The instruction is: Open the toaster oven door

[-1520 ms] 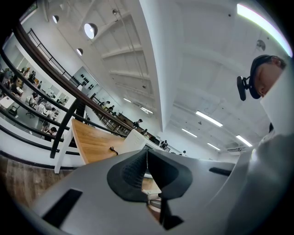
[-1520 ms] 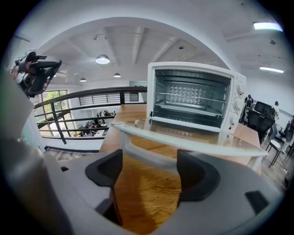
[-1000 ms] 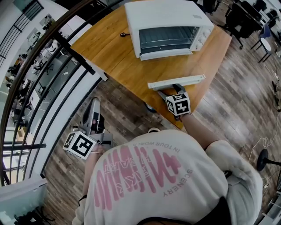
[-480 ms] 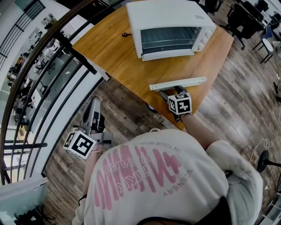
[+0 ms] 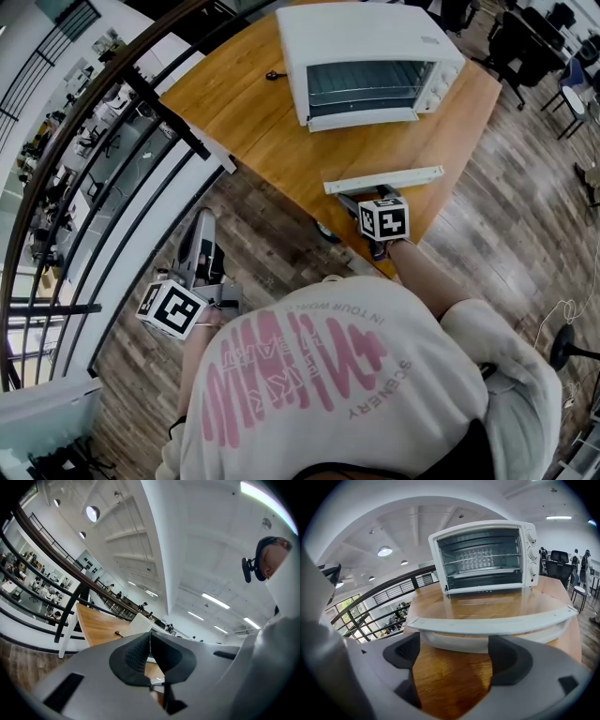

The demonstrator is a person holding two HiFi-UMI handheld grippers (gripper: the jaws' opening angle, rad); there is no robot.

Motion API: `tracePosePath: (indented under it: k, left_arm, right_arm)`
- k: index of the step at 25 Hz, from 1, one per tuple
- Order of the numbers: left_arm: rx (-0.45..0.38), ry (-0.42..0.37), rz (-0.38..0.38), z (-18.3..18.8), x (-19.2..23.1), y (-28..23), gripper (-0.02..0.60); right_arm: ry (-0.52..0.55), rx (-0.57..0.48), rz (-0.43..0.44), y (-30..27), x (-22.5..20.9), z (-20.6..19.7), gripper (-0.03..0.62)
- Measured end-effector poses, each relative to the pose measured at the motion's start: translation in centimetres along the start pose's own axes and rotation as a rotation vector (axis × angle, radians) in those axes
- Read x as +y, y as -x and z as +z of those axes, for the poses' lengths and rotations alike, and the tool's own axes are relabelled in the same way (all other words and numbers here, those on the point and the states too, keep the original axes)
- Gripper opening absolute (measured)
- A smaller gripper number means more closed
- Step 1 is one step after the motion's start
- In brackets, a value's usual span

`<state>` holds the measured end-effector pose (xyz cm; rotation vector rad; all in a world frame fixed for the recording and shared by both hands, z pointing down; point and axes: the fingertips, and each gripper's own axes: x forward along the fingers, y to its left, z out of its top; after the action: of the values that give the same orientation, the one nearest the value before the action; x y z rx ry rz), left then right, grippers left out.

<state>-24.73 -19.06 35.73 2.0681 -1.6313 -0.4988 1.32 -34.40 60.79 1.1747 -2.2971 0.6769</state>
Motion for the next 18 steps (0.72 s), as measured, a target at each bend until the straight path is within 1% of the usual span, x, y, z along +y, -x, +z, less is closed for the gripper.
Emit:
tracePosePath:
  k: [8,12,18]
  left_arm:
    - [-0.002,0.008,-0.004,-0.04,0.34,0.23,0.023]
    - [-0.006,0.012,-0.006,0.07,0.41,0.42,0.023]
    - [-0.002,0.016,-0.011,-0.14,0.53,0.3,0.023]
  right_arm:
    - [-0.003,0.02,0.003,-0.02,0.12,0.05,0.446]
    - [0.003,0.028,0.003,0.31,0.12,0.1,0.465]
    - [0.004,0.021,0.012,0.23,0.04,-0.02,0.453]
